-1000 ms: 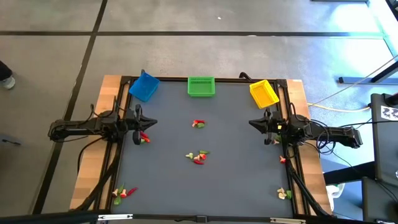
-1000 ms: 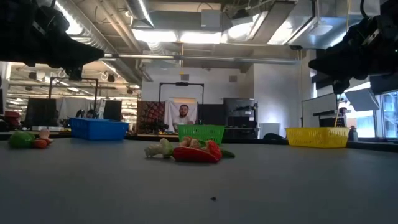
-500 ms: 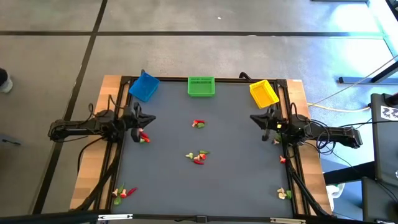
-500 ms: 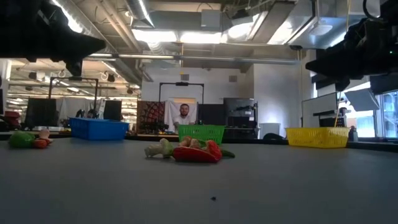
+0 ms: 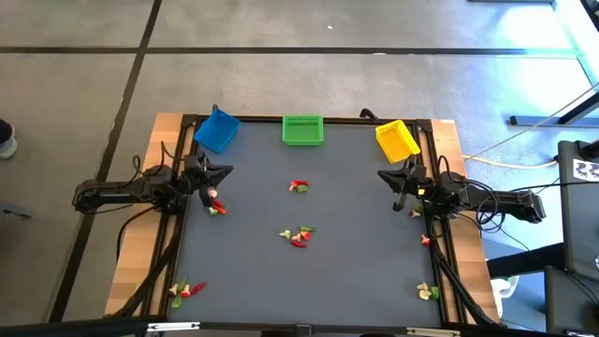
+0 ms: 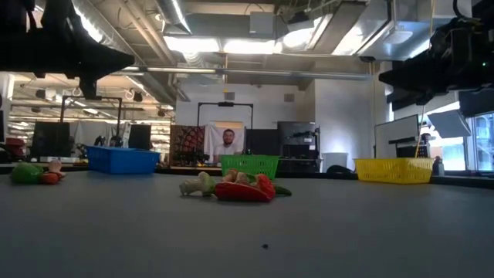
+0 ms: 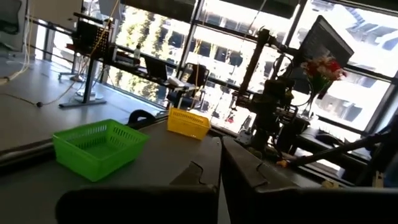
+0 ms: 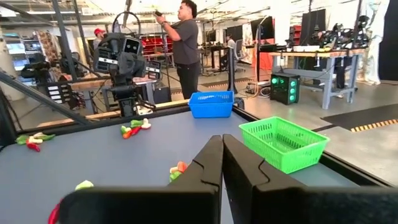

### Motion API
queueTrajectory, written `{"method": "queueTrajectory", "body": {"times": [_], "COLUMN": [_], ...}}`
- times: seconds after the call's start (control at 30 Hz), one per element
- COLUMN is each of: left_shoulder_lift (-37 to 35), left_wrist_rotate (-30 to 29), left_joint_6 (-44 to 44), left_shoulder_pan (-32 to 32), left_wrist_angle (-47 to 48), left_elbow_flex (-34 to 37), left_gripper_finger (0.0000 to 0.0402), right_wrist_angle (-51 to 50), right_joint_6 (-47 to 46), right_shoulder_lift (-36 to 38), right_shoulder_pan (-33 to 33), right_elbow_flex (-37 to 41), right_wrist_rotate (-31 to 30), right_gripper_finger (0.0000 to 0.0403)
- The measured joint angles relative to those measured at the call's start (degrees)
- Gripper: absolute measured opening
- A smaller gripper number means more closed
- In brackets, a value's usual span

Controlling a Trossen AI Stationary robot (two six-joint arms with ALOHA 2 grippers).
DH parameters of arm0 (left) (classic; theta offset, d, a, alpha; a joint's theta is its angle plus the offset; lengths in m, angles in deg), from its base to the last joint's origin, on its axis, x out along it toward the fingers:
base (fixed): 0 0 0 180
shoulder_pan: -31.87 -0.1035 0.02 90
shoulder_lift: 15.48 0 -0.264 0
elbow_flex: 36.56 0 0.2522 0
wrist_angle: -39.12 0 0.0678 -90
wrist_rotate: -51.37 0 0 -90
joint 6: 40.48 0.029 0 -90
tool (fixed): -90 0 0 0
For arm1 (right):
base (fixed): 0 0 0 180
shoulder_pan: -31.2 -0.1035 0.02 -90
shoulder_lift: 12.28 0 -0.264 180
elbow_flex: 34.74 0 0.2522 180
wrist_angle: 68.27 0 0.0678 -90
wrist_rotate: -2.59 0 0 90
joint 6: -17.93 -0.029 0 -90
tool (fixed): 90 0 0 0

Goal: Sort produce into baskets
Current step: Put the red chili pepper into the green bin

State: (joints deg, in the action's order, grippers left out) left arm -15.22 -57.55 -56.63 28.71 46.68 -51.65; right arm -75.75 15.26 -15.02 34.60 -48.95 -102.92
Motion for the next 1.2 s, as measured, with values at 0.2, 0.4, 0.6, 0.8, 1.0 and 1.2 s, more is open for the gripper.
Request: {"method": "queueTrajectory", "body": {"times": [0.2, 0.4, 0.6, 0.8, 1.0, 1.2], "left_shoulder_lift": [1.98, 8.88, 16.59, 23.82, 29.91, 35.84], "left_wrist_rotate": [-0.05, -0.05, 0.02, 0.15, 0.17, -0.41], "left_joint_6": [4.75, 13.49, 16.14, 16.37, 12.30, 12.57], "left_shoulder_pan": [0.00, 0.00, 0.00, 0.00, 0.00, -0.01], "left_wrist_angle": [-8.63, -18.86, -27.99, -33.39, -37.95, -38.37], "left_elbow_flex": [-0.02, -0.02, -0.02, -0.02, -0.25, -2.28], "left_gripper_finger": [0.0006, 0.0006, 0.0006, 0.0006, 0.0006, 0.0006], "right_wrist_angle": [0.78, 3.78, 12.78, 20.00, 20.62, 20.50], "right_joint_6": [1.23, 1.74, 6.58, 10.83, 17.18, 18.10], "right_shoulder_lift": [-2.09, -11.09, -21.36, -33.57, -47.87, -62.06], "right_shoulder_pan": [0.00, 0.00, 0.02, 0.78, 8.49, 15.14], "right_elbow_flex": [-0.11, -2.10, -3.53, -7.41, -15.78, -25.60], "right_wrist_rotate": [0.56, -5.53, -7.96, -9.12, -2.70, 9.66], "right_gripper_finger": [0.0014, 0.0014, 0.0014, 0.0014, 0.0014, 0.0014]}}
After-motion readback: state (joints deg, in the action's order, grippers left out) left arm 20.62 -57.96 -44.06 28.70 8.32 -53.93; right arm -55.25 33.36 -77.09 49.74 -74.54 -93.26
